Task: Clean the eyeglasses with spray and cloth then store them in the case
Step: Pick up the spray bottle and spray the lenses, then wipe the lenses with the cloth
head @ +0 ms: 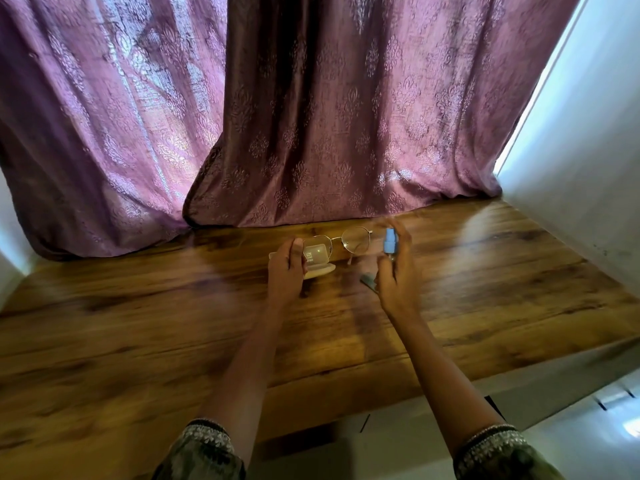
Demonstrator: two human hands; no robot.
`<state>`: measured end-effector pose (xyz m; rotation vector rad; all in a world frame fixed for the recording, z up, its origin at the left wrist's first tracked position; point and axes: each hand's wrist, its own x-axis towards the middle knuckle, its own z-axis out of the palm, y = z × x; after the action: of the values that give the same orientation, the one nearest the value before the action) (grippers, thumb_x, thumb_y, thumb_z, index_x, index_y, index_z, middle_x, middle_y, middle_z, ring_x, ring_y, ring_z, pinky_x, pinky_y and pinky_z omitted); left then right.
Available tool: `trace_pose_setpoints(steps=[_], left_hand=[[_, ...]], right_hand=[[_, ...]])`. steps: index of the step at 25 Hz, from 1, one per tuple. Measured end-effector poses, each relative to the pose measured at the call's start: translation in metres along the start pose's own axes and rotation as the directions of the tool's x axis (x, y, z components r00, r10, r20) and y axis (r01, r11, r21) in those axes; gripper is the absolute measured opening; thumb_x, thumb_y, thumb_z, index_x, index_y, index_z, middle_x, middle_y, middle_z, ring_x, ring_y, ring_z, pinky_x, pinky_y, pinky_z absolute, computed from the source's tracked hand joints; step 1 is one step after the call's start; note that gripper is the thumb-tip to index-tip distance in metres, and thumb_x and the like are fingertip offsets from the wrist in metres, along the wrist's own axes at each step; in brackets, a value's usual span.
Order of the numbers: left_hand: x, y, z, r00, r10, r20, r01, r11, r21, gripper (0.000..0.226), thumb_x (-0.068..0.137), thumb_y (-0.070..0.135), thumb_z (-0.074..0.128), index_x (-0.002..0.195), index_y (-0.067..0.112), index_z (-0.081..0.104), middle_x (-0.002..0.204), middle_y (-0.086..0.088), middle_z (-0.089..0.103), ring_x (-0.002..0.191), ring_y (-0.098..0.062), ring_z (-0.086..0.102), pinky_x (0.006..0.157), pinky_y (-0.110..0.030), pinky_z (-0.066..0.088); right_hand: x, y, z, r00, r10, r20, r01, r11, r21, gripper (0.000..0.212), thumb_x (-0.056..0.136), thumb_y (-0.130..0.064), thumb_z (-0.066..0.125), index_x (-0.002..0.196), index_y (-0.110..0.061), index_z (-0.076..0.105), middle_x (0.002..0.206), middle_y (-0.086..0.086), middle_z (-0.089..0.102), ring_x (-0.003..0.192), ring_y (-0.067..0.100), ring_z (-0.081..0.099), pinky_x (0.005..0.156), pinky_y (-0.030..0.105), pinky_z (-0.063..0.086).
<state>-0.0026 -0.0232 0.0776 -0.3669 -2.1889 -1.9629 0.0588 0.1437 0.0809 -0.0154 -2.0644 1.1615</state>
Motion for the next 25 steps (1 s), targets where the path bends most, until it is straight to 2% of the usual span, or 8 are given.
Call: trace_pose_setpoints(steps=[2,4,6,8,12,15,20,25], left_hand=[[0.003,-0.002,-0.001,1.000,-0.010,-0.017,0.010,1.000,0.014,0.032,0.099,0.024,0.033,0.069,0.023,0.046,0.061,0.001,0.046,0.055,-0.013,0.044,0.052,-0.021,0.039],[0.006,-0.003,-0.002,0.999,-0.007,-0.037,0.007,1.000,0.012,0.032,0.099,0.023,0.034,0.069,0.024,0.046,0.060,0.001,0.047,0.055,-0.013,0.045,0.052,-0.021,0.040],[0.009,-0.003,-0.002,0.998,-0.002,-0.055,0.002,1.000,0.001,0.033,0.099,0.022,0.034,0.068,0.023,0.045,0.059,0.001,0.046,0.052,-0.008,0.044,0.050,-0.016,0.040],[0.013,-0.002,-0.004,0.997,-0.002,-0.073,0.001,1.000,-0.013,0.034,0.099,0.021,0.034,0.067,0.022,0.044,0.058,0.001,0.045,0.050,-0.005,0.043,0.048,-0.012,0.039],[0.022,-0.004,-0.008,0.993,-0.011,-0.117,0.009,1.000,-0.016,0.035,0.099,0.022,0.033,0.066,0.021,0.043,0.058,-0.001,0.044,0.050,-0.007,0.042,0.046,-0.011,0.038],[0.029,-0.008,-0.014,0.990,-0.004,-0.140,0.003,1.000,-0.008,0.035,0.099,0.021,0.033,0.065,0.023,0.043,0.056,-0.001,0.044,0.045,-0.002,0.042,0.045,-0.012,0.037],[0.038,-0.016,-0.020,0.986,0.003,-0.165,0.000,1.000,0.020,0.036,0.099,0.019,0.034,0.064,0.024,0.042,0.054,0.000,0.043,0.040,-0.002,0.042,0.043,-0.012,0.036],[0.046,-0.021,-0.020,0.984,0.012,-0.178,-0.005,0.999,0.038,0.036,0.099,0.016,0.035,0.064,0.023,0.042,0.053,0.001,0.042,0.039,0.000,0.042,0.043,-0.009,0.036]], right_hand=[[-0.002,0.012,0.003,0.996,0.088,-0.006,-0.088,0.996,0.017,0.056,0.084,-0.026,0.030,0.139,-0.027,0.029,0.070,0.011,0.052,0.054,0.029,0.049,0.048,0.041,0.045],[-0.003,0.023,0.006,0.987,0.161,-0.003,-0.161,0.987,-0.003,0.061,0.082,-0.034,0.028,0.142,-0.020,0.025,0.088,0.016,0.056,0.066,0.026,0.052,0.061,0.047,0.050],[-0.004,0.030,0.012,0.986,0.163,0.019,-0.162,0.986,-0.047,0.064,0.084,-0.035,0.029,0.144,-0.016,0.019,0.111,0.020,0.054,0.084,0.021,0.053,0.076,0.045,0.049],[-0.002,0.036,0.018,0.987,0.155,0.046,-0.152,0.986,-0.066,0.062,0.089,-0.032,0.034,0.146,-0.015,0.016,0.119,0.020,0.051,0.095,0.024,0.052,0.082,0.040,0.046],[0.006,0.053,0.031,0.963,0.252,0.096,-0.246,0.967,-0.074,0.041,0.090,-0.021,0.053,0.127,-0.005,0.042,0.102,0.011,0.059,0.092,0.028,0.059,0.073,0.036,0.047],[0.013,0.059,0.041,0.928,0.353,0.115,-0.340,0.933,-0.121,0.024,0.087,-0.014,0.059,0.110,-0.009,0.055,0.088,0.002,0.061,0.085,0.027,0.062,0.068,0.031,0.044],[0.030,0.069,0.060,0.856,0.490,0.166,-0.441,0.858,-0.263,0.030,0.081,-0.009,0.064,0.111,-0.010,0.059,0.095,0.013,0.069,0.087,0.027,0.062,0.066,0.027,0.038],[0.035,0.076,0.072,0.825,0.524,0.210,-0.468,0.843,-0.264,0.032,0.081,-0.004,0.063,0.111,-0.010,0.058,0.096,0.011,0.068,0.088,0.025,0.063,0.067,0.027,0.040]])
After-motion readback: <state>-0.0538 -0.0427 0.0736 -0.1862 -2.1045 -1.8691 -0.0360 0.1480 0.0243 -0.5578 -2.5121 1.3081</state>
